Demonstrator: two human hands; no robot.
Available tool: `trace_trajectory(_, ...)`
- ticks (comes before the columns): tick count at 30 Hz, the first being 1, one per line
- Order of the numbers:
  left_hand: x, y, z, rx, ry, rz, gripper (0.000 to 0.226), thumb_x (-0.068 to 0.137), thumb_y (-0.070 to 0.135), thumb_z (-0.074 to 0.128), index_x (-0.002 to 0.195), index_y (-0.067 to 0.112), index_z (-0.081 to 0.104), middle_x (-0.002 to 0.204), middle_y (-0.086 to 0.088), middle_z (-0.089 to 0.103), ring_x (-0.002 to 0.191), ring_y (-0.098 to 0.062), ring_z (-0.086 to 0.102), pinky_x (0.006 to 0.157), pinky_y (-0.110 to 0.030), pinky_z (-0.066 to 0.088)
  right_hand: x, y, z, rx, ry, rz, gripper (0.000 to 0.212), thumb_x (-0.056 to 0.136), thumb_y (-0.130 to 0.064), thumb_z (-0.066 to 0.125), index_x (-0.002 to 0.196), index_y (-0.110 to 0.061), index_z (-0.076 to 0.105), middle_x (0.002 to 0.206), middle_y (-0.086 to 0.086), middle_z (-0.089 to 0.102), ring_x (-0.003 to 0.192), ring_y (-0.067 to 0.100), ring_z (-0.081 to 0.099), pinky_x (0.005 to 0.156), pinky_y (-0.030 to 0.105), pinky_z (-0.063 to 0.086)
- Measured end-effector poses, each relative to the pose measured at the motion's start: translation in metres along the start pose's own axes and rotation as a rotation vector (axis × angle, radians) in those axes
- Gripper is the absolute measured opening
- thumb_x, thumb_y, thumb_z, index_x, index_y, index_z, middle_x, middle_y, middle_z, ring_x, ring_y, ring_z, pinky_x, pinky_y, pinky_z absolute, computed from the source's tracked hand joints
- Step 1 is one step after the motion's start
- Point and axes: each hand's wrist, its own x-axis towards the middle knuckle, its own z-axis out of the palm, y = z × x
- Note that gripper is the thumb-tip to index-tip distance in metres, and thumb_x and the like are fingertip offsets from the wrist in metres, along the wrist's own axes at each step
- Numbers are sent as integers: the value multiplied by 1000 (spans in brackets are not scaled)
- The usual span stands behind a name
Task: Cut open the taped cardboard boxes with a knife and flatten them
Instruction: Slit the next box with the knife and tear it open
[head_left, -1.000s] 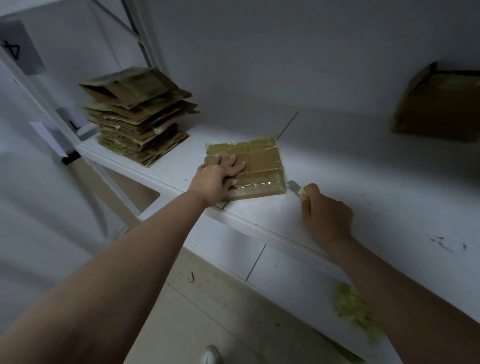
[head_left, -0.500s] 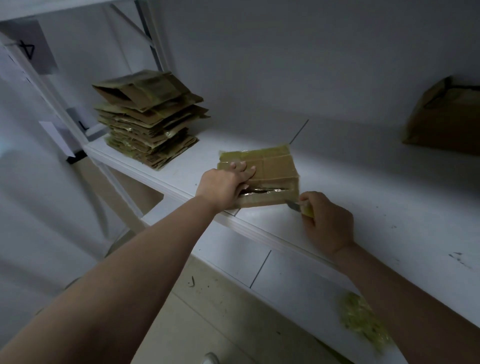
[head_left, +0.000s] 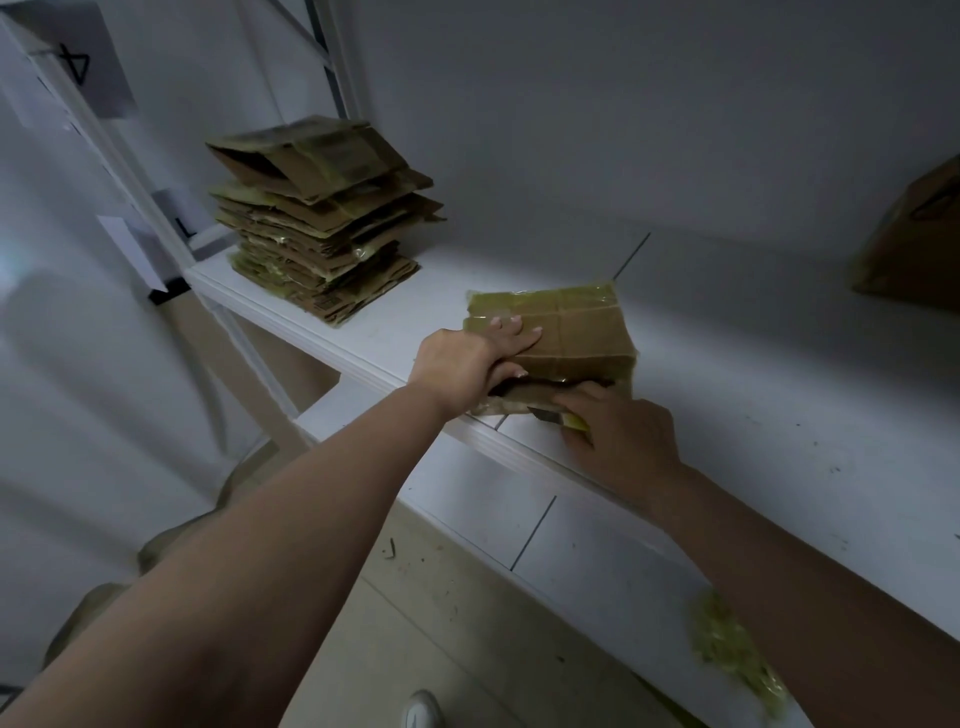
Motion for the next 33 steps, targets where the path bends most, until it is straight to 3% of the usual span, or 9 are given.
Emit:
trace_trajectory(5,-4,-1,0,-8,-18,12,50,100,48,34,149,42,23,157,14,23,138,-11,38,96,-39,47,-13,2,6,-17,-4,-45,29,81,-33,68,110,-26,70,106,-8,68,69,22,67,57,21,36)
trace_trajectory(10,-9,-1,-5,-9,-71,7,53,101,45,35,151,41,18,160,13,16,143,-12,27,101,-41,43,-21,0,10,-4,-1,-32,37,73,-30,75,109,-26,70,108,-12,68,64,22,67,53,27,50)
trace_trajectory(14,-11,4,-2,-23,-96,-6,56,102,41,36,153,36,11,162,8,9,148,-16,12,111,-40,34,-13,-2,1,-69,59,-60,37,67,-25,78,103,-32,72,89,-10,70,54,20,63,44,27,48)
trace_trajectory(18,-10,6,-1,-63,-99,7,67,101,31,45,154,35,6,162,6,3,149,-17,7,116,-38,27,-3,2,-10,-92,214,-79,32,70,-25,57,98,-28,73,84,-9,72,51,20,63,41,23,44)
trace_trajectory(20,-12,7,0,-107,-82,-9,66,100,28,47,154,35,9,163,5,4,149,-19,9,116,-38,25,-5,6,-11,-105,261,-92,40,73,-27,45,100,-22,73,88,-5,73,46,20,61,39,23,43)
trace_trajectory(25,-7,4,4,-155,-12,-5,62,96,26,56,150,35,27,160,0,20,147,-24,18,117,-37,24,-9,10,-2,-185,103,-27,42,62,-19,77,103,-21,69,94,-2,66,45,21,57,39,23,41)
trace_trajectory(29,3,1,2,-74,-30,7,64,90,44,60,147,27,37,156,-6,31,147,-31,14,118,-40,17,-1,7,-3,-186,70,34,24,71,-22,71,94,-23,63,91,-3,62,48,23,56,43,23,32)
trace_trajectory(33,7,6,8,-223,-43,-11,55,96,34,55,147,21,38,158,-9,24,148,-31,8,120,-43,9,-7,15,-5,-147,-1,129,29,85,-28,59,114,-31,55,103,-7,64,64,24,62,56,28,40)
